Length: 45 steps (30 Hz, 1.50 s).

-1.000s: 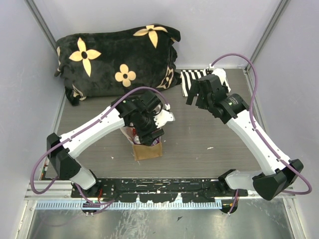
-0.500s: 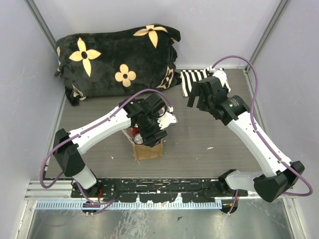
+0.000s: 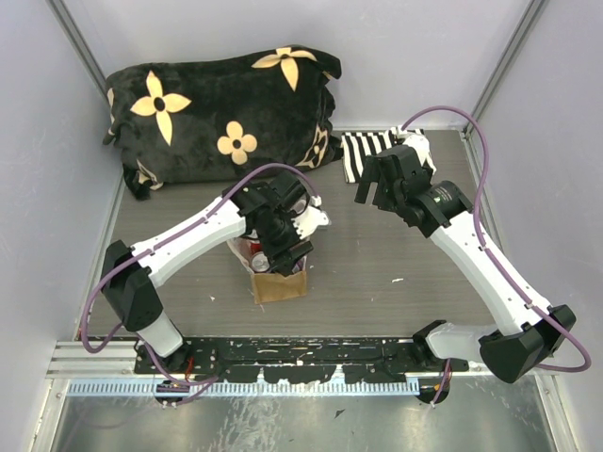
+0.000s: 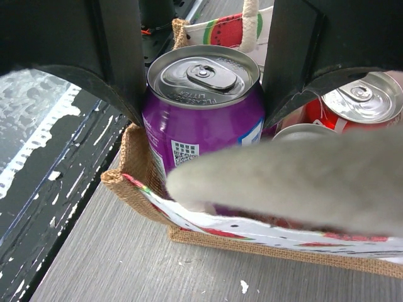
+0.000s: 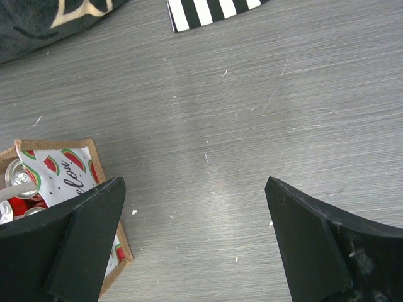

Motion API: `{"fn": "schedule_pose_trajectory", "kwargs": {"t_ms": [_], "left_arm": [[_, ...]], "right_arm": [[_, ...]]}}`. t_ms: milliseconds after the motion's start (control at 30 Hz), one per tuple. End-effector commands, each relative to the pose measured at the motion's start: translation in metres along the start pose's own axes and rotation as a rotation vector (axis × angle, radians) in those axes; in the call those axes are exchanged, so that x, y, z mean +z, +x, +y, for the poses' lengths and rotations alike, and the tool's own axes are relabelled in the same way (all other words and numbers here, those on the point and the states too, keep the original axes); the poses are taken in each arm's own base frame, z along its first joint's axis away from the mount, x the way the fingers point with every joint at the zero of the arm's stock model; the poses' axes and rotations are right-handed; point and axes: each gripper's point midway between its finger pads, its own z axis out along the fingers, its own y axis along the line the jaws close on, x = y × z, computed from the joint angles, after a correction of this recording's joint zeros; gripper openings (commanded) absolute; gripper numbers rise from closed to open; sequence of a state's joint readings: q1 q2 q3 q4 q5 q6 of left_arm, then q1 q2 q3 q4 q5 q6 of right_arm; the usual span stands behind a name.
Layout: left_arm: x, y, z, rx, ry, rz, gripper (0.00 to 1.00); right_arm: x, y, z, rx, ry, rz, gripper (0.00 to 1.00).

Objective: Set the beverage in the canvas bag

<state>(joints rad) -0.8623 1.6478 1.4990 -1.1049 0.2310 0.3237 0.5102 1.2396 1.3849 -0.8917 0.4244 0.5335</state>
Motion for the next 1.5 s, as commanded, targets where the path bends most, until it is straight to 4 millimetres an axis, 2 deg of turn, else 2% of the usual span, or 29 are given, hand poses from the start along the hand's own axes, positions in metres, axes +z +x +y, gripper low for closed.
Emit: {"fn": "schedule_pose_trajectory", "kwargs": {"t_ms": [0,367,833,1067,1100,1133,1167,1267,1300,1400,1467], "left_arm": [[0.01,0.0,-0.003,-0.045,0.057,0.003,0.0],[0.035,-0.006,-0.002,-0.071,0.086,0.017,0.0],[0.062,0.018,0.003,-0.096,0.052,0.077,0.0],[0.069,0.018,0.006,-0.11,0.033,0.081,0.02],[0.068,0.018,0.007,-0.111,0.032,0.078,0.13],[0.068,0.017,0.007,-0.11,0.03,0.077,0.31],[0.067,0.015,0.007,-0.109,0.028,0.074,0.45],[0.062,0.011,0.008,-0.104,0.023,0.06,0.73],[0.061,0.009,0.007,-0.103,0.024,0.055,0.78],[0.055,0.002,0.006,-0.104,0.028,0.033,0.83],[0.051,-0.004,0.004,-0.099,0.033,0.017,0.93]], "right_arm": [[-0.003,-0.013,0.006,0.024,-0.024,-0.034,0.99],[-0.003,-0.013,0.006,0.029,-0.025,-0.032,0.99],[0.0,-0.014,0.008,0.019,-0.023,-0.025,0.99],[-0.001,-0.015,0.009,0.022,-0.028,-0.027,0.99],[-0.001,-0.015,0.009,0.023,-0.029,-0.026,0.99],[-0.001,-0.015,0.009,0.023,-0.029,-0.026,0.99],[-0.001,-0.014,0.009,0.023,-0.029,-0.025,0.99],[-0.001,-0.014,0.01,0.023,-0.032,-0.023,0.99],[0.0,-0.014,0.01,0.024,-0.032,-0.024,0.99],[0.0,-0.013,0.01,0.022,-0.033,-0.018,0.99],[0.0,-0.013,0.01,0.022,-0.033,-0.017,0.99]]}}
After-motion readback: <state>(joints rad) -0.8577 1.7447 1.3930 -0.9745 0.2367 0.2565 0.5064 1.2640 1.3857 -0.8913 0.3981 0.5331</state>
